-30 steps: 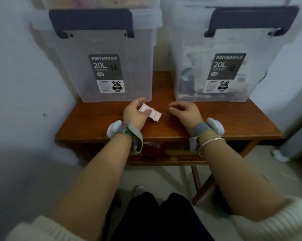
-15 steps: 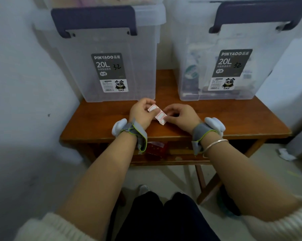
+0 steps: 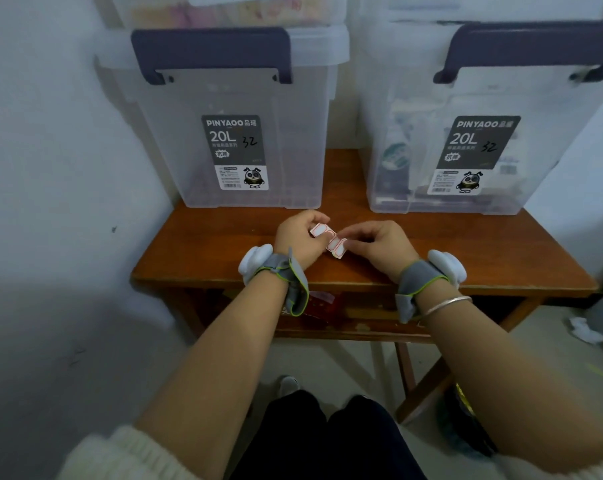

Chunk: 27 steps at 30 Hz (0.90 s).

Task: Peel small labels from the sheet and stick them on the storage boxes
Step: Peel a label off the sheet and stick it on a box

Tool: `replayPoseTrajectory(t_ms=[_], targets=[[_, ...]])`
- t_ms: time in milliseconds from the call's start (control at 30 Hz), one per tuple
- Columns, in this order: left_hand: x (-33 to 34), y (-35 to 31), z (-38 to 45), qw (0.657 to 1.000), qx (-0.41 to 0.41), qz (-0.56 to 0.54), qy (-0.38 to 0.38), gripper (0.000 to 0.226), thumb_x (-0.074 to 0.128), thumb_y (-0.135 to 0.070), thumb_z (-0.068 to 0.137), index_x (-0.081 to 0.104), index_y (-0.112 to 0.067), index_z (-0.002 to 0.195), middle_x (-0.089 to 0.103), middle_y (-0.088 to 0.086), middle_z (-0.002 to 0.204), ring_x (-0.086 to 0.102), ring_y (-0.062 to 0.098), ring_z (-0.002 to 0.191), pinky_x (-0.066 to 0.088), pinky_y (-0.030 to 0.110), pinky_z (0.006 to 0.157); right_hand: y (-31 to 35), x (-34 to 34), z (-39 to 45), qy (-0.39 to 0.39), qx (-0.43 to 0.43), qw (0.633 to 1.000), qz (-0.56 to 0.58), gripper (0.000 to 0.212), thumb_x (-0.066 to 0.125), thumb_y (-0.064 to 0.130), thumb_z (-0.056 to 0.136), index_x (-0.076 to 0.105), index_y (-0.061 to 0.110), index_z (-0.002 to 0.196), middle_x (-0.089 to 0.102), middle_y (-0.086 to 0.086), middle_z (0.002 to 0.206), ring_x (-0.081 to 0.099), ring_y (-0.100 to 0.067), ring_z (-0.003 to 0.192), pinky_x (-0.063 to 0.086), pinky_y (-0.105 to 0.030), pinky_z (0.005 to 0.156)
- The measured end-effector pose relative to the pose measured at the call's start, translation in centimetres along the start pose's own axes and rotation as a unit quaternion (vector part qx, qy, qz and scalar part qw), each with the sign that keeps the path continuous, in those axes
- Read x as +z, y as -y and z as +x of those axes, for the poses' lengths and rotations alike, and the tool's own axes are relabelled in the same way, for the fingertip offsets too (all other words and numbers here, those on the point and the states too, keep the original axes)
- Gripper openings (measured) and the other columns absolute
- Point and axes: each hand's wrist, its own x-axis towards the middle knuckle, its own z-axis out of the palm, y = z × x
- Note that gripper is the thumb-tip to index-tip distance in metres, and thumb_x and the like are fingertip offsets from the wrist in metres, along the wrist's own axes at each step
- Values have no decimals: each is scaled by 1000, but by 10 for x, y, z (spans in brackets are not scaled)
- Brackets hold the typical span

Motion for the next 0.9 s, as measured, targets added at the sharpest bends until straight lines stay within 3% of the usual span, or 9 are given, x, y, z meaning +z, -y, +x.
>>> replayPoseTrajectory(t_ms=[133, 233, 333, 433, 600, 667, 767, 900], targets=[[0, 1, 0, 1000, -1, 3, -1, 21, 63, -5, 80, 64, -6, 101, 70, 20, 98, 66, 31, 80, 53, 35, 74, -1, 1, 1, -11, 6, 1000, -19, 16, 59, 3, 80, 68, 5, 93, 61, -5, 84, 52, -4, 67, 40, 1, 58], [0, 1, 0, 1000, 5, 18, -2, 21, 63, -5, 80, 64, -6, 101, 70, 19, 99, 64, 26, 78, 51, 29, 70, -1, 2, 1, -11, 3, 999, -42, 12, 59, 3, 80, 67, 6, 90, 64, -8, 88, 54, -9, 72, 39, 1, 60], [0, 1, -1, 1000, 4, 24, -2, 21, 63, -6, 80, 64, -7, 101, 70, 18, 100, 66, 29, 82, 50, 28, 71, -2, 3, 1, -13, -5, 998, -58, 10, 59, 3, 80, 66, 5, 87, 67, -15, 93, 57, -17, 81, 40, -8, 64], [0, -1, -1, 1000, 3, 28, -6, 20, 63, -6, 80, 64, -7, 100, 70, 18, 99, 67, 31, 82, 50, 29, 71, -2, 3, 2, -13, -5, 998, -66, 9, 58, 2, 80, 64, 3, 86, 67, -15, 95, 55, -14, 81, 40, -12, 69], [0, -2, -2, 1000, 2, 30, -7, 20, 62, -4, 80, 63, -5, 100, 70, 21, 99, 67, 35, 84, 55, 40, 78, -2, 3, 1, -31, -18, 998, -61, 6, 57, -4, 79, 62, -4, 81, 67, -24, 94, 56, -19, 79, 39, -3, 60], [0, -3, -1, 999, 0, 33, -6, 20, 62, -4, 81, 63, -5, 100, 70, 21, 99, 66, 36, 84, 55, 41, 78, -1, 2, 1, -31, -17, 997, -63, 6, 57, -3, 79, 62, -3, 82, 67, -23, 94, 59, -26, 82, 40, -10, 64], [1, -3, -1, 999, -3, 36, -8, 19, 61, -4, 80, 64, -5, 99, 70, 21, 97, 66, 35, 83, 55, 40, 78, 0, 2, 1, -22, -5, 997, -72, 11, 58, 1, 80, 64, 4, 89, 66, -14, 95, 56, -16, 84, 43, -21, 77], [1, -4, -3, 999, -4, 43, -8, 18, 61, -6, 80, 64, -6, 99, 70, 19, 96, 66, 34, 83, 54, 38, 77, 1, 2, 1, -18, -5, 996, -85, 11, 57, 2, 81, 64, 5, 89, 66, -15, 96, 57, -20, 84, 44, -26, 79]])
